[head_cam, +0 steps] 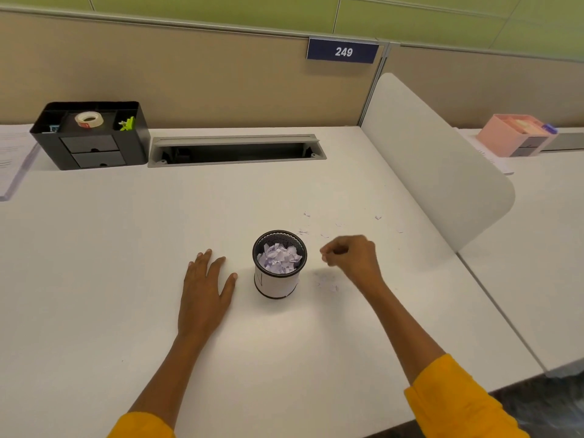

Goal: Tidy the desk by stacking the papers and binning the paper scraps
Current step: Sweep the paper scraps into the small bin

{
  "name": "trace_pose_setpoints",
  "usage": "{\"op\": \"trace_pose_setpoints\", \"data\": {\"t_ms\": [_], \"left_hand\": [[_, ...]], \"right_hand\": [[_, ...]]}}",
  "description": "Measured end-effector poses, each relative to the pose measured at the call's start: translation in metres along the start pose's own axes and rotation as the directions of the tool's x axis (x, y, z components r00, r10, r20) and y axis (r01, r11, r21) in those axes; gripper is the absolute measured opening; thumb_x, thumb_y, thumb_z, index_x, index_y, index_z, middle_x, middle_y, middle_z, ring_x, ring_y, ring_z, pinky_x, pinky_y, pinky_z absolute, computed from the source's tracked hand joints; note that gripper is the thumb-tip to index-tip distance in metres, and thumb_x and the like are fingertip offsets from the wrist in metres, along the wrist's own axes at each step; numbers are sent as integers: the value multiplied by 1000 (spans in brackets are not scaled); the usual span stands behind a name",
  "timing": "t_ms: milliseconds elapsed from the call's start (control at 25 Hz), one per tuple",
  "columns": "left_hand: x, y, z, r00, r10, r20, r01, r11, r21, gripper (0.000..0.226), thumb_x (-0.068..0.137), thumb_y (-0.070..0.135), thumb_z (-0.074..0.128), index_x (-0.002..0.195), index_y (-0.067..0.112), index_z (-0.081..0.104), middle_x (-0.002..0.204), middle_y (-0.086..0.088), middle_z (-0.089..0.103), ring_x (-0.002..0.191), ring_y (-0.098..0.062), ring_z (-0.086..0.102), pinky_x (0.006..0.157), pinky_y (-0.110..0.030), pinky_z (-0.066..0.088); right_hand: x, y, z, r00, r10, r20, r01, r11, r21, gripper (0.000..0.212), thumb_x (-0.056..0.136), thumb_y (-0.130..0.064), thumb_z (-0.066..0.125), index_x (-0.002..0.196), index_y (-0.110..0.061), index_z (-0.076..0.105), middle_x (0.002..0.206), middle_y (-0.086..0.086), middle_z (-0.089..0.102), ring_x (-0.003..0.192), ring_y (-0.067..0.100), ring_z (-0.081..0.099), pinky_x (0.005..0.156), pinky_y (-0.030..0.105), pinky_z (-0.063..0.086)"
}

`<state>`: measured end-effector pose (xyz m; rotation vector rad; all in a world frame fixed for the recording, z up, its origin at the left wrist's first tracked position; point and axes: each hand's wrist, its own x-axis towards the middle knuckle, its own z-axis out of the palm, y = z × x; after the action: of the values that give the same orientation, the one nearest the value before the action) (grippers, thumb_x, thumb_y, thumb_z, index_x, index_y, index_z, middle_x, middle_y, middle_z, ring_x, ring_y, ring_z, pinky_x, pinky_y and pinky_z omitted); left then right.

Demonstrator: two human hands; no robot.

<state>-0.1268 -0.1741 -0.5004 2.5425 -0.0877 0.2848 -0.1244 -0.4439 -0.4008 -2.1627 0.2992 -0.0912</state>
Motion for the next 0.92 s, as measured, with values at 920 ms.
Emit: {"op": "trace_pose_setpoints", "data": {"t_ms": [920], "left_hand": [[-1,83,-24,961,8,278,167,783,-599,107,55,37,88,142,31,26,138,19,41,125,3,39,96,-5,30]], "right_hand": [[-9,32,6,918,263,297,-369,843,392,21,79,-4,72,98,2,65,82,18,67,70,25,69,66,30,59]]}}
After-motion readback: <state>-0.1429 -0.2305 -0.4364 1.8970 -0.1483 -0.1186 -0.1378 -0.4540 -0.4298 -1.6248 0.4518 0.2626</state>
